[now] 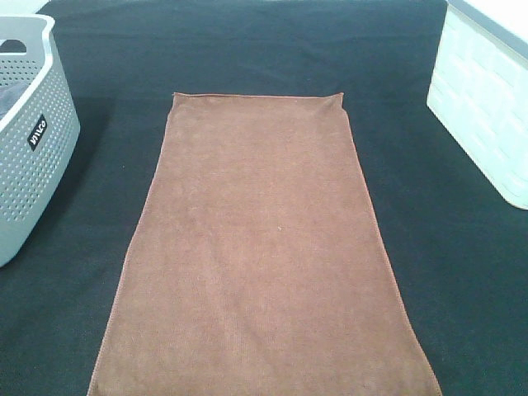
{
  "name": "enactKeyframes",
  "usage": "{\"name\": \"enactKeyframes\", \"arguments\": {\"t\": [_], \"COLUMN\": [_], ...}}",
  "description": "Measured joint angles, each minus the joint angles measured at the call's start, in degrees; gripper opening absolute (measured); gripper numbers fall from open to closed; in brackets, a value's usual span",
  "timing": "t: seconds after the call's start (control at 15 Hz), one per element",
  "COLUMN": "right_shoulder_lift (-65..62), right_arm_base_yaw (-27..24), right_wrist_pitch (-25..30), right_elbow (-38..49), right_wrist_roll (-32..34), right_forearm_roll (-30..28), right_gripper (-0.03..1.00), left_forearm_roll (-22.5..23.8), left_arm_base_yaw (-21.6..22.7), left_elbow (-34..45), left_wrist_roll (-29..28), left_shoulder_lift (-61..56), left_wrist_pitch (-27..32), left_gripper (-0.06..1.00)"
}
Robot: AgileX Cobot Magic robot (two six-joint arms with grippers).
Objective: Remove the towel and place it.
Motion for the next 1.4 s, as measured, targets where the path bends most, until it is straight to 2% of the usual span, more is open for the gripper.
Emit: {"name": "enactKeyframes", "arguments": {"t": [0.2,0.47,0.73,1.4], "right_shoulder_lift": [-5.67,-5.84,-5.84,-5.84], "right_arm_base_yaw": [0.0,0.0,0.0,0.0], "right_wrist_pitch": [0.29,0.0,-0.57,-0.69], "right_elbow": [0.8,1.95,2.01,2.01], "right_wrist_roll": [-0.46,0.4,3.04,3.21], "right_forearm_roll": [-0.86,-3.67,-5.79,-5.9], "right_gripper": [0.64,0.64,0.64,0.64], "left_forearm_roll": [-0.17,-1.2,-1.26,-1.26], "left_arm_base_yaw": [0.0,0.0,0.0,0.11], "left_elbow": [1.83,7.62,7.73,7.73], "left_wrist_roll": [2.46,2.81,1.66,0.29], "left_shoulder_lift": [-0.4,-0.4,-0.4,-0.4], "left_wrist_pitch": [-0.23,-5.5,-6.07,-6.07], "left_gripper": [0.83,0.83,0.83,0.83]}}
